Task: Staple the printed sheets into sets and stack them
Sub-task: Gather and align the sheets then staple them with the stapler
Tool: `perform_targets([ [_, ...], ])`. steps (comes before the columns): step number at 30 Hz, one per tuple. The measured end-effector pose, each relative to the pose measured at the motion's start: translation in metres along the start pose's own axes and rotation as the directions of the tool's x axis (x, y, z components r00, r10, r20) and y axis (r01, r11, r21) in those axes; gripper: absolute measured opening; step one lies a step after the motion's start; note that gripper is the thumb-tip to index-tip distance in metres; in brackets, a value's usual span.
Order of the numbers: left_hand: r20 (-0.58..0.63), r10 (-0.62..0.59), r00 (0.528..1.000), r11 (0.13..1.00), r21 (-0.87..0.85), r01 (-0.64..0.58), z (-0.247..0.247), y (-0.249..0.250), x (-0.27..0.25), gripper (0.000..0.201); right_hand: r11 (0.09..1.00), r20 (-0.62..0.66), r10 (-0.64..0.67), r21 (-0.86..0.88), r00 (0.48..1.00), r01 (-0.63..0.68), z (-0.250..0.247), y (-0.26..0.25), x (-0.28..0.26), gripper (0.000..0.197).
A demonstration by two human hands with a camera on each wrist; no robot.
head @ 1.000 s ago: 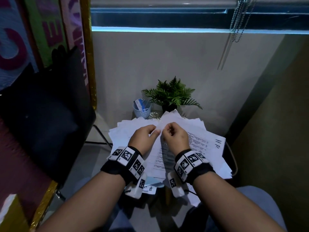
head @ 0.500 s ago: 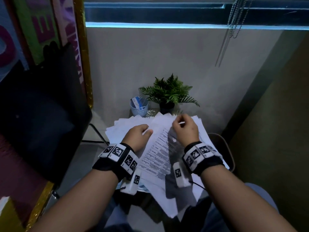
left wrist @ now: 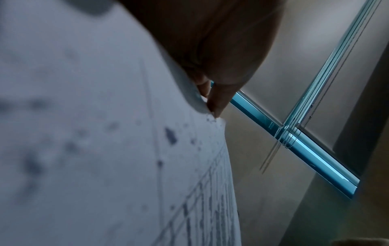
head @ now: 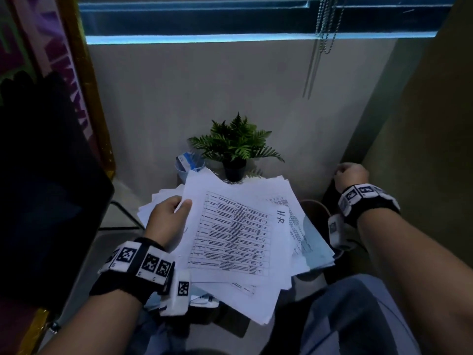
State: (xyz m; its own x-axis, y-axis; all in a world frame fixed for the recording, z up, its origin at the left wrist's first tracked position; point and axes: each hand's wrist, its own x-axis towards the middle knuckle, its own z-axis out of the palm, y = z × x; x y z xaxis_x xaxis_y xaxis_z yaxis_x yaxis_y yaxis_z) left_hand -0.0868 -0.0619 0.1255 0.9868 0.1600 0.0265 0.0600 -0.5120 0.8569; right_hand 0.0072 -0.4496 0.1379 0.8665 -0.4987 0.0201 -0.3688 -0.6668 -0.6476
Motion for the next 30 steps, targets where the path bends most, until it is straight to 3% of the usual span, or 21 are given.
perform_targets([
  [2,0.001,-0.017,1.0,0.999,-0.049,0.017,0.001,-0.005,0.005,0.03,0.999,0.017,-0.002,0.039,1.0,0.001,-0.002,-0.006,-0.003,0.031],
  [5,-0.002,-0.03,1.0,0.995,-0.095,0.03,0.001,-0.005,0.007,0.025,0.987,0.03,-0.113,0.117,0.993,0.108,0.005,-0.022,-0.027,0.023],
  [8,0.006,-0.018,1.0,0.988,-0.151,0.018,0.002,0.0,0.004,0.02,0.959,0.16,-0.228,0.205,0.96,0.194,0.022,-0.048,-0.069,0.007],
  [13,-0.019,-0.009,1.0,0.973,-0.229,0.004,0.004,0.01,-0.001,0.015,0.895,0.472,-0.421,0.354,0.775,0.27,0.051,-0.088,-0.148,0.008],
  [15,-0.02,-0.021,1.0,0.966,-0.256,0.015,0.004,0.012,-0.001,0.014,0.889,0.509,-0.434,0.378,0.743,0.261,0.061,-0.1,-0.173,0.011],
  [19,-0.008,-0.058,0.998,0.935,-0.351,0.051,0.004,0.008,-0.003,0.015,0.909,0.552,-0.372,0.379,0.746,0.173,0.077,-0.11,-0.203,0.026],
  [23,0.011,-0.038,0.999,0.944,-0.327,0.04,0.007,0.011,-0.01,0.013,0.917,0.585,-0.314,0.39,0.748,0.079,0.084,-0.113,-0.221,0.037],
  [30,-0.013,-0.072,0.997,0.939,-0.339,0.063,0.003,0.015,-0.021,0.011,0.889,0.586,-0.271,0.456,0.763,-0.034,0.088,-0.116,-0.232,0.012],
])
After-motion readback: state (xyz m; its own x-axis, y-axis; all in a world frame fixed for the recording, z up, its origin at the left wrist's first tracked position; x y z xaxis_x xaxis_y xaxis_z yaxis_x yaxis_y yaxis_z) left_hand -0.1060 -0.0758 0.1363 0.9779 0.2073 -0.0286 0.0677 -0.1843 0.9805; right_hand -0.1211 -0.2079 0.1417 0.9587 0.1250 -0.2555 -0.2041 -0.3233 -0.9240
